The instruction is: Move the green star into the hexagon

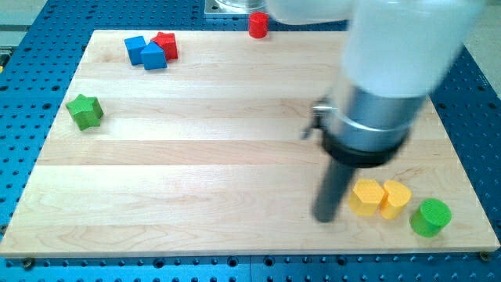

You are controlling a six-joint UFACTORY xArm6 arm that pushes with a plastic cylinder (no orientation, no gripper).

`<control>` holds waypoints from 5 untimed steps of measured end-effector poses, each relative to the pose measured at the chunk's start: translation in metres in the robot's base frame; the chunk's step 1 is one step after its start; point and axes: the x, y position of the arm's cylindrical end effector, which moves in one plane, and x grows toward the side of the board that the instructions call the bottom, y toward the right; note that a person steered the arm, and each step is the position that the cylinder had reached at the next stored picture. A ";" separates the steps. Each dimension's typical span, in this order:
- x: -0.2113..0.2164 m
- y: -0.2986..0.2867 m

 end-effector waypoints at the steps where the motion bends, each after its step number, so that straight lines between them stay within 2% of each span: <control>1: -0.057 -0.168; 2: -0.109 -0.324; 3: -0.132 -0.360; 4: -0.180 -0.317; 5: -0.178 -0.210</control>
